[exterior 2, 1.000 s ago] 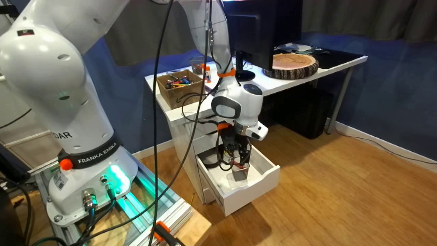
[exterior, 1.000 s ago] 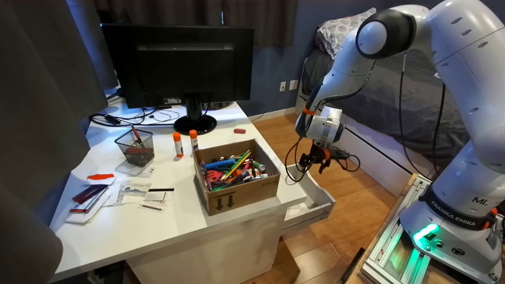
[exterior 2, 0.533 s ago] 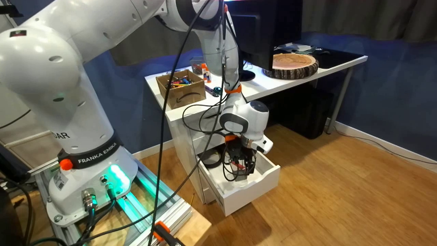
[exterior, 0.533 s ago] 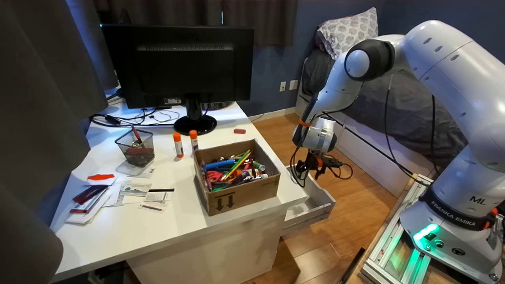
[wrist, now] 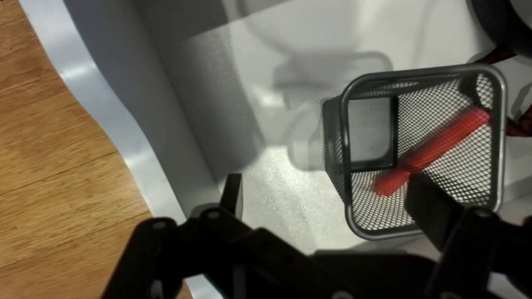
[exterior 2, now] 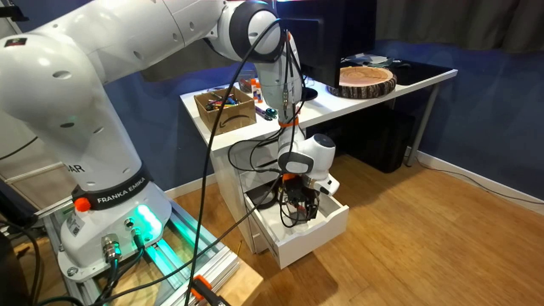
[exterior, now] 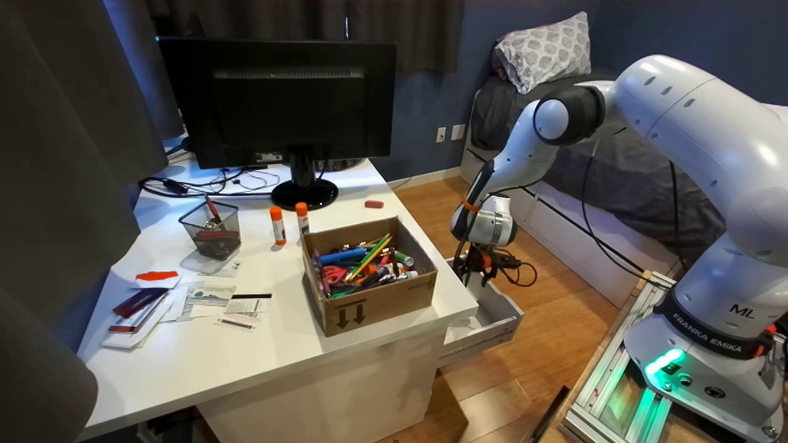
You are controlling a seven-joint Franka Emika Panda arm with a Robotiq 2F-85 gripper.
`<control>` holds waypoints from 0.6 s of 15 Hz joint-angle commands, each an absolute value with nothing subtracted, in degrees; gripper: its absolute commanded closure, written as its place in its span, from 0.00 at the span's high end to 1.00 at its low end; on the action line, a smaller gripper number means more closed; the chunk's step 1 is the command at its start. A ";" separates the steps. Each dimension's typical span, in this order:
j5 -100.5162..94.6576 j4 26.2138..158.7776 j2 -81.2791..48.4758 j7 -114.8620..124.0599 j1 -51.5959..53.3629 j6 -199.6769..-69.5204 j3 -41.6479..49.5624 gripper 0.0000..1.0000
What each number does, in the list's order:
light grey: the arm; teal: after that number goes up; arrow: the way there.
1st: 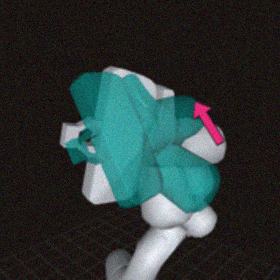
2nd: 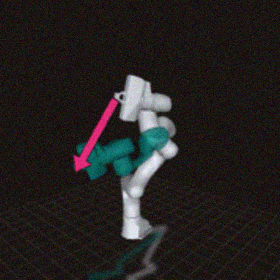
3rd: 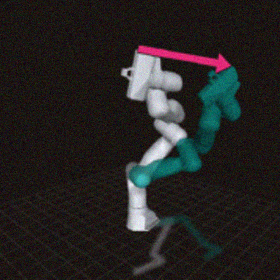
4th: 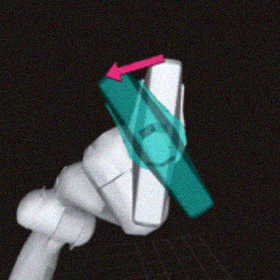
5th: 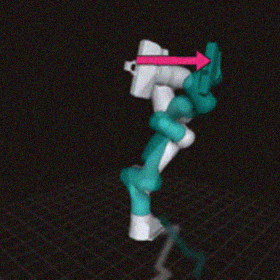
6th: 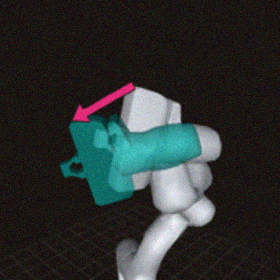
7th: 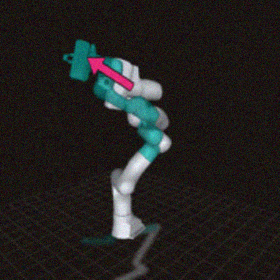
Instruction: Remove the cup from the drawer
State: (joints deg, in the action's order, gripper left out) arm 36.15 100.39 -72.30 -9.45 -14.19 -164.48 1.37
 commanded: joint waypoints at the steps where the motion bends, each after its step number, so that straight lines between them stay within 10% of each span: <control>1: 30.37 96.28 -75.46 -4.09 -15.77 -164.35 -0.04 0.99; 2: 29.31 95.82 -75.86 -2.98 -15.76 -164.25 -0.05 0.81; 9: 23.61 92.55 -78.50 1.32 -16.70 -163.58 -0.57 0.33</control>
State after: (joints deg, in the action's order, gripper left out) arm 26.96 95.25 -76.65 -0.56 -14.58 -164.40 0.87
